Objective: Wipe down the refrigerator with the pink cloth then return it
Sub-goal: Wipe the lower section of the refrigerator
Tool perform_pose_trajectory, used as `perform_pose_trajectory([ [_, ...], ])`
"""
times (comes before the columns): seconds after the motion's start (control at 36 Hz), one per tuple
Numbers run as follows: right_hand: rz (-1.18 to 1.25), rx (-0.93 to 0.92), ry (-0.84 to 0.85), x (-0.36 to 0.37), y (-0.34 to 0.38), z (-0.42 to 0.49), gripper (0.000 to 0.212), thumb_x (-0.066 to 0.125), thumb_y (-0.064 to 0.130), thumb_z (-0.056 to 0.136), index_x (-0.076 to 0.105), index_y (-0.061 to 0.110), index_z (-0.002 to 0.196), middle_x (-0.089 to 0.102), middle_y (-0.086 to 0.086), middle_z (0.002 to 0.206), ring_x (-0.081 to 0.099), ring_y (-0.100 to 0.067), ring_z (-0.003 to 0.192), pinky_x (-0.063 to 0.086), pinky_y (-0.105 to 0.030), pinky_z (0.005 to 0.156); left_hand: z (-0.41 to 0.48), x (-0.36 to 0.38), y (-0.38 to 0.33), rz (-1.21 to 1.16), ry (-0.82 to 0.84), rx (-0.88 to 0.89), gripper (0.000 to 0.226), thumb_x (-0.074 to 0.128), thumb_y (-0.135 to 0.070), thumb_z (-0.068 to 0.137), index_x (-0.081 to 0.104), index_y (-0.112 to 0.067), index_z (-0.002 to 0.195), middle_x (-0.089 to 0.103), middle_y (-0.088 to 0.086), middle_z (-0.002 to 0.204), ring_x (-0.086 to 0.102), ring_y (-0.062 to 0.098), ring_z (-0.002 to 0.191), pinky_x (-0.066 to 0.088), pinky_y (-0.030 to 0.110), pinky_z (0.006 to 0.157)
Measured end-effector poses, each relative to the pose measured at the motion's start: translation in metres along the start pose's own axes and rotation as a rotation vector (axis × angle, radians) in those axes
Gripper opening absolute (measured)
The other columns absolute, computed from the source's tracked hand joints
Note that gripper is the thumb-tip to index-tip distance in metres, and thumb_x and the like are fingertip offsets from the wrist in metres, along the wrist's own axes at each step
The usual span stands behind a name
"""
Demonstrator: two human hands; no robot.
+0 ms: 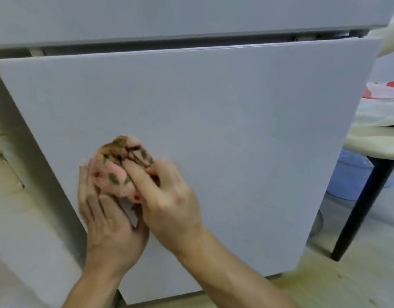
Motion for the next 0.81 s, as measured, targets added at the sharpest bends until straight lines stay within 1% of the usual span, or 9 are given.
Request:
perform_pose_trajectory([
  [0.06, -0.051, 0.003, 0.015, -0.011, -0.015, -0.019, 0.026, 0.058, 0.016, 0.106, 0.076, 0.018, 0.125, 0.057, -0.003, 0.097, 0.059, -0.018, 0.086, 0.049, -0.028, 0.054, -0.003, -0.001, -0.006, 0.014, -0.029, 0.057, 0.083, 0.062, -0.026, 0.092, 0.022, 0.012, 0.154, 0.018, 0.033, 0.164, 0.007, 0.039, 0.161, 0.009, 0.052, 0.131],
  [0.11, -0.068, 0.027, 0.038, -0.025, -0.036, -0.044, 0.033, 0.072, 0.009, 0.095, 0.074, 0.022, 0.125, 0.053, -0.002, 0.101, 0.058, -0.017, 0.085, 0.050, -0.028, 0.053, -0.004, -0.001, -0.011, 0.014, -0.047, 0.068, 0.082, 0.066, -0.016, 0.087, 0.028, 0.011, 0.154, 0.020, 0.033, 0.165, 0.009, 0.042, 0.160, 0.011, 0.055, 0.130],
  [0.19, -0.098, 0.166, 0.080, -0.055, -0.078, -0.098, 0.045, 0.065, 0.005, 0.090, 0.063, 0.025, 0.129, 0.050, -0.002, 0.108, 0.061, -0.021, 0.082, 0.056, -0.033, 0.053, -0.006, 0.004, -0.018, 0.023, -0.047, 0.057, 0.081, 0.063, -0.007, 0.080, 0.031, 0.011, 0.152, 0.020, 0.033, 0.165, 0.009, 0.044, 0.159, 0.009, 0.054, 0.130],
  [0.28, -0.096, 0.522, 0.083, -0.089, -0.125, -0.161, 0.057, 0.062, 0.007, 0.080, 0.056, 0.023, 0.134, 0.043, 0.002, 0.120, 0.064, -0.023, 0.084, 0.061, -0.038, 0.058, -0.014, 0.014, -0.029, 0.021, -0.028, 0.086, 0.080, 0.062, -0.004, 0.079, 0.031, 0.011, 0.152, 0.021, 0.034, 0.164, 0.010, 0.046, 0.158, 0.009, 0.054, 0.130],
  [0.36, -0.105, 0.838, 0.010, -0.116, -0.151, -0.207, 0.053, 0.048, 0.000, 0.081, 0.055, 0.014, 0.131, 0.041, 0.004, 0.118, 0.057, -0.011, 0.089, 0.059, -0.041, 0.070, -0.025, 0.026, -0.038, 0.018, 0.006, 0.119, 0.079, 0.060, -0.005, 0.081, 0.031, 0.010, 0.153, 0.020, 0.033, 0.164, 0.008, 0.044, 0.158, 0.009, 0.055, 0.130],
  [0.44, -0.166, 1.285, -0.066, -0.130, -0.178, -0.250, 0.054, 0.045, -0.015, 0.085, 0.052, 0.011, 0.131, 0.049, -0.006, 0.121, 0.053, -0.020, 0.103, 0.048, -0.037, 0.093, -0.032, 0.033, -0.042, 0.012, 0.017, 0.124, 0.079, 0.060, -0.005, 0.081, 0.030, 0.009, 0.154, 0.018, 0.034, 0.164, 0.006, 0.043, 0.157, 0.010, 0.059, 0.129],
  [0.53, -0.171, 1.657, -0.196, -0.135, -0.197, -0.282, 0.041, 0.051, -0.006, 0.092, 0.049, 0.013, 0.127, 0.060, -0.011, 0.122, 0.061, -0.034, 0.113, 0.048, -0.040, 0.093, -0.033, 0.035, -0.043, 0.000, 0.001, 0.117, 0.080, 0.059, -0.003, 0.081, 0.028, 0.008, 0.154, 0.018, 0.034, 0.164, 0.006, 0.041, 0.156, 0.010, 0.059, 0.129],
  [0.64, -0.170, 1.698, -0.271, -0.131, -0.200, -0.270, 0.028, 0.050, 0.000, 0.097, 0.047, 0.018, 0.118, 0.061, -0.010, 0.118, 0.062, -0.032, 0.107, 0.049, -0.041, 0.093, -0.032, 0.033, -0.038, 0.004, 0.005, 0.126, 0.081, 0.061, -0.005, 0.082, 0.027, 0.007, 0.155, 0.016, 0.032, 0.165, 0.003, 0.037, 0.158, 0.009, 0.057, 0.130],
  [0.81, -0.101, 1.375, -0.456, -0.130, -0.172, -0.186, 0.012, 0.062, 0.016, 0.100, 0.053, 0.022, 0.096, 0.062, -0.001, 0.093, 0.059, -0.020, 0.084, 0.052, -0.043, 0.082, -0.032, 0.029, -0.032, 0.013, 0.031, 0.134, 0.082, 0.064, -0.007, 0.082, 0.029, 0.005, 0.156, 0.017, 0.026, 0.168, 0.006, 0.040, 0.160, 0.011, 0.054, 0.130],
])
Point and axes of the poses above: each hand's wrist, its own z-axis towards the middle knuckle, its own x-axis out of the palm, y = z × x, the point moved 4 cm from there along z, towards the middle knuckle
